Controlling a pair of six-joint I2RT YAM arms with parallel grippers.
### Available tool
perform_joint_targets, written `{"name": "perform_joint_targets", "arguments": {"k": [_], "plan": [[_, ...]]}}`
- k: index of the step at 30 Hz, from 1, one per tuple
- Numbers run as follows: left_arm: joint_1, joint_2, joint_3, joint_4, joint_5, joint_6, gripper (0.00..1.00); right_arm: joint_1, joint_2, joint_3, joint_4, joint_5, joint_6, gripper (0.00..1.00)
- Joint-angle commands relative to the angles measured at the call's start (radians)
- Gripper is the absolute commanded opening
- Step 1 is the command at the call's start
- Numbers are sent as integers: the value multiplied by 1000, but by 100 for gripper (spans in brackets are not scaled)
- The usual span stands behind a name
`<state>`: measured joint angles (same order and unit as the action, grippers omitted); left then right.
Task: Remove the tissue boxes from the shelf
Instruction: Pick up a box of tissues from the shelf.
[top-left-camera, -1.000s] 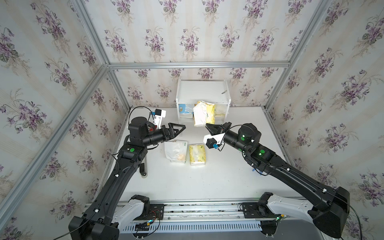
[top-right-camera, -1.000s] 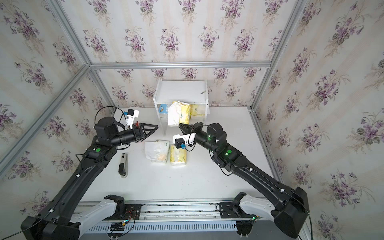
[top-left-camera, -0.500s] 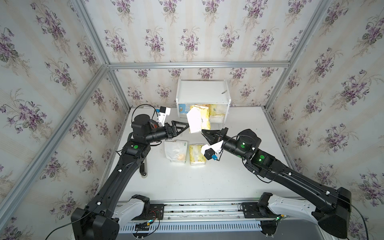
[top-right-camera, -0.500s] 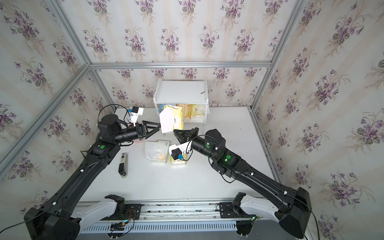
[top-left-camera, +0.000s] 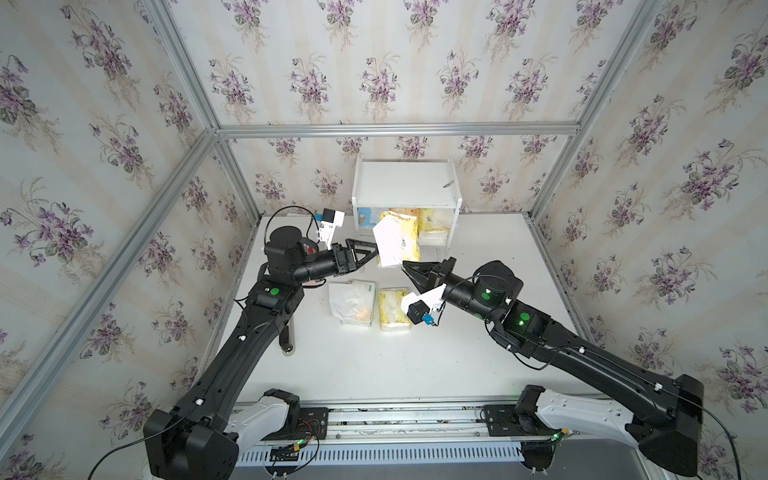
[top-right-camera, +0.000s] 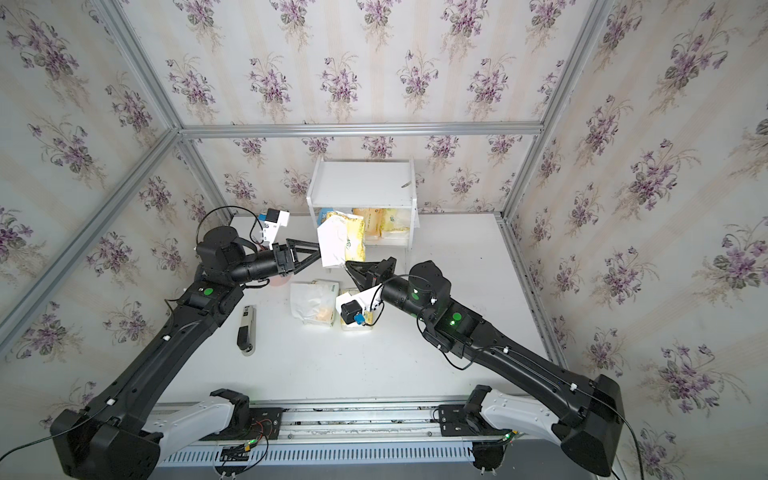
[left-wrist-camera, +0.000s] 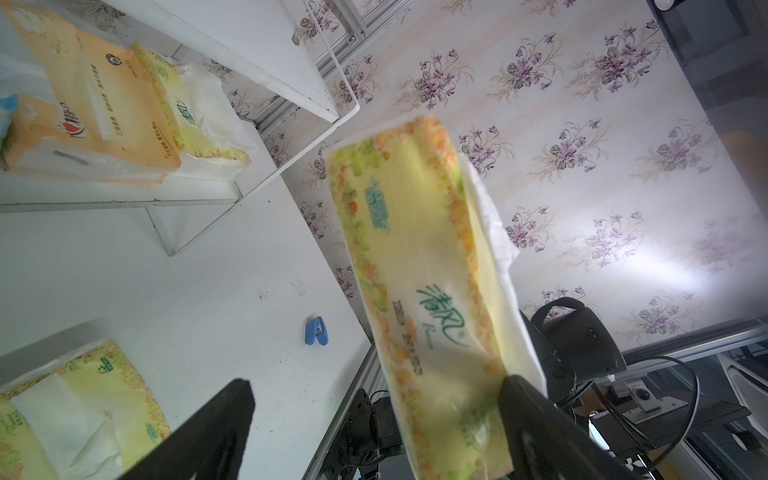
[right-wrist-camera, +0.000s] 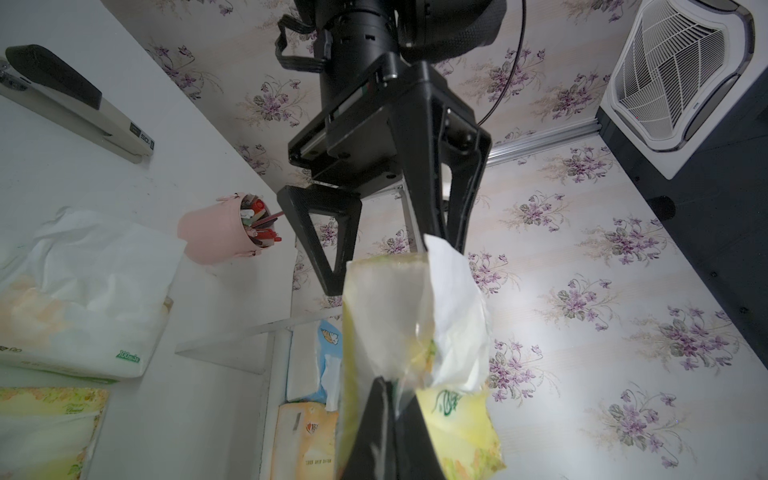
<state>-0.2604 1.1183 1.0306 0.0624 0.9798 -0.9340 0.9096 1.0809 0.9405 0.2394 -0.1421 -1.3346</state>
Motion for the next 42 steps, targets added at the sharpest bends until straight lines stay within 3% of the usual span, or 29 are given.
{"name": "perform_joint_targets", "arguments": {"k": [1, 13, 20, 25, 32, 37, 39, 42], "plan": [[-2, 1, 9, 50, 7, -10, 96, 2, 1, -3, 18, 11, -8, 0], [-38, 37, 29, 67, 16, -3, 91, 14, 2, -9, 28, 9, -8, 0], [-46, 37, 22, 68, -1, 5, 48, 15, 2, -10, 21, 32, -3, 0], [-46, 35, 12, 73, -10, 4, 46, 15, 7, 6, -14, 39, 19, 3], [-48, 28, 3, 96, -41, 5, 35, 0, 40, 74, -144, 12, 114, 20], [-48, 6, -10, 86, -96, 35, 34, -48, 10, 81, -156, -118, 246, 39], [-48, -9, -18, 81, -109, 70, 34, -96, -12, 82, -152, -222, 351, 48], [-50, -31, -20, 24, -142, 143, 34, -236, -44, 56, -79, -459, 585, 53]]}}
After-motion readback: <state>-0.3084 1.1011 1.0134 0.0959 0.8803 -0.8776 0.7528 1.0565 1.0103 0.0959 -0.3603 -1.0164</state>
